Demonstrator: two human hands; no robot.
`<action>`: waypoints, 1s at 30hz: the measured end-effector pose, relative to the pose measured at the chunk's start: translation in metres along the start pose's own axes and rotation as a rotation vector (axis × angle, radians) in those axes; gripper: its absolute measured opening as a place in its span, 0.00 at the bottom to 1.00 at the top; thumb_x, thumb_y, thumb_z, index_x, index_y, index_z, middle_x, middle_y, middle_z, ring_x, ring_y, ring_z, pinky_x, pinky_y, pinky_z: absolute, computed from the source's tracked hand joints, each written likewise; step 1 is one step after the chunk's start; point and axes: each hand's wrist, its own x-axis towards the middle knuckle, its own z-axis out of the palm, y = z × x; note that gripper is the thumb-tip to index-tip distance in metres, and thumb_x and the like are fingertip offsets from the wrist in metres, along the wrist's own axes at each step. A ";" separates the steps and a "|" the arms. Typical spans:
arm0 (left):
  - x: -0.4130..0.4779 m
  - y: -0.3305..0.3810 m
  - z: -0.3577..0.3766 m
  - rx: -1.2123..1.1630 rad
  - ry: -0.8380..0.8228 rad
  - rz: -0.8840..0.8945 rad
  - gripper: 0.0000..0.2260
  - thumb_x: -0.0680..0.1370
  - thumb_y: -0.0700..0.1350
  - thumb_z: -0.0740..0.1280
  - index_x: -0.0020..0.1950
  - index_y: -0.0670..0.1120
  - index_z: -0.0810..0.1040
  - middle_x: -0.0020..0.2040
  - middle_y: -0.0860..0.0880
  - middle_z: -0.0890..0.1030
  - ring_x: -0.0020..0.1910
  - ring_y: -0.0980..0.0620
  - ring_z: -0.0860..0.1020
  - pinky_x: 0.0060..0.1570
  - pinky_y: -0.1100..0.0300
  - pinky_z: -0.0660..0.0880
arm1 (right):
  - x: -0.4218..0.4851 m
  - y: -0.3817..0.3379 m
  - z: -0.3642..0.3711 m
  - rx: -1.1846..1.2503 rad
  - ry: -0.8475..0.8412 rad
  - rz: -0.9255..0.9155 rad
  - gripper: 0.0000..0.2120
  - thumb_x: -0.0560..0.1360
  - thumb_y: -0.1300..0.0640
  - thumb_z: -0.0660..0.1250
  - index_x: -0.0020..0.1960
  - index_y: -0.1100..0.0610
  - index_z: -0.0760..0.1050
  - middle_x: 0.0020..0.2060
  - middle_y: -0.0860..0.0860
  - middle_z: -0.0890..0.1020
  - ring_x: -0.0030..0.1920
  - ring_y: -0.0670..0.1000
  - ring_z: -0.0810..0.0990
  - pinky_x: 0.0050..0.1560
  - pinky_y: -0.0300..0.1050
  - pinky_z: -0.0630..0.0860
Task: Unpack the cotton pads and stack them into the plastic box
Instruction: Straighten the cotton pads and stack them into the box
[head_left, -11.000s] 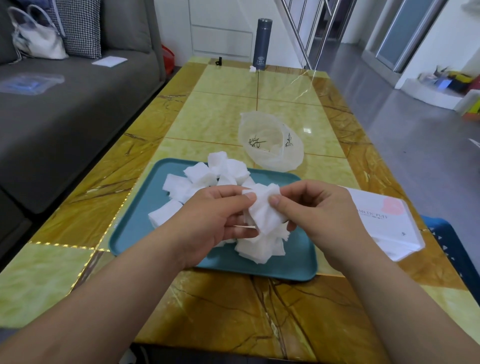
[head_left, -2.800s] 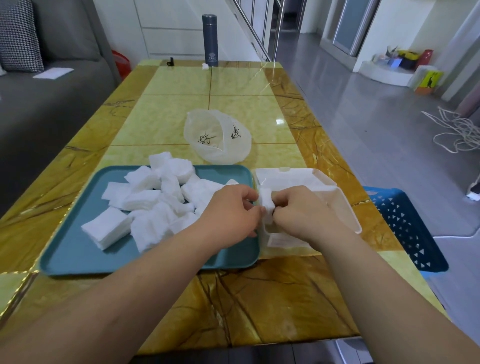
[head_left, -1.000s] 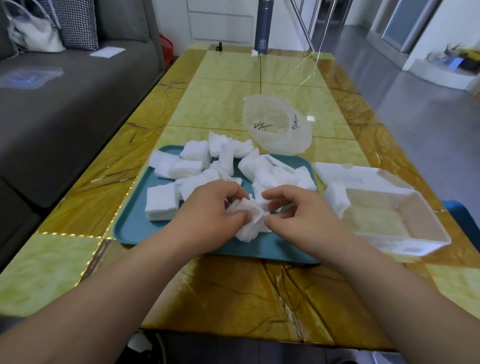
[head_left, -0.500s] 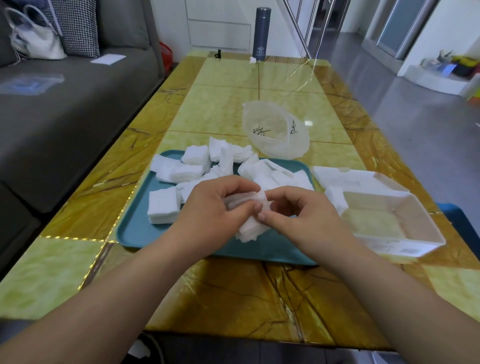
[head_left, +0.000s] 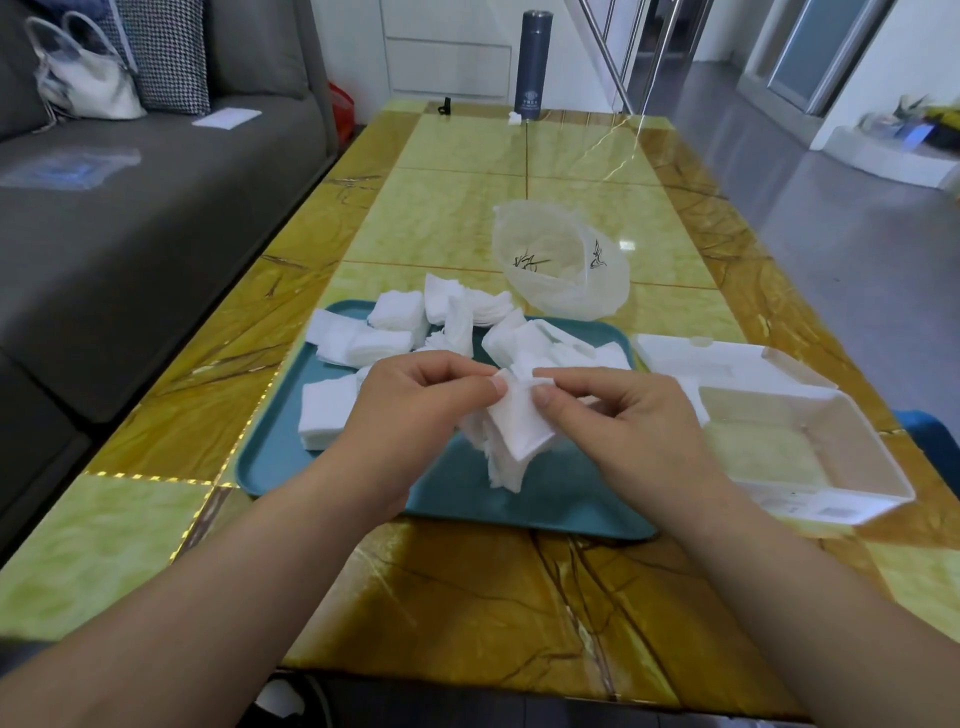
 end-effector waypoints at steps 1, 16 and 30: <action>0.002 -0.001 -0.001 -0.015 0.044 -0.018 0.01 0.75 0.40 0.76 0.44 0.46 0.88 0.43 0.46 0.87 0.43 0.53 0.83 0.45 0.58 0.80 | 0.002 0.000 -0.002 0.014 0.048 0.020 0.06 0.76 0.58 0.75 0.51 0.51 0.88 0.45 0.39 0.88 0.44 0.38 0.84 0.46 0.28 0.77; -0.012 0.009 0.006 0.021 -0.021 0.113 0.06 0.82 0.40 0.68 0.56 0.49 0.83 0.49 0.50 0.86 0.40 0.47 0.86 0.35 0.55 0.82 | 0.002 0.002 -0.010 0.317 0.137 0.303 0.10 0.79 0.64 0.70 0.59 0.54 0.80 0.45 0.53 0.86 0.39 0.56 0.88 0.47 0.55 0.86; -0.009 0.009 0.007 0.092 -0.193 0.084 0.04 0.73 0.39 0.79 0.45 0.46 0.87 0.44 0.42 0.87 0.39 0.51 0.81 0.40 0.57 0.76 | -0.002 -0.005 -0.009 0.381 -0.132 0.289 0.10 0.80 0.68 0.68 0.57 0.62 0.85 0.49 0.60 0.88 0.54 0.58 0.88 0.52 0.51 0.85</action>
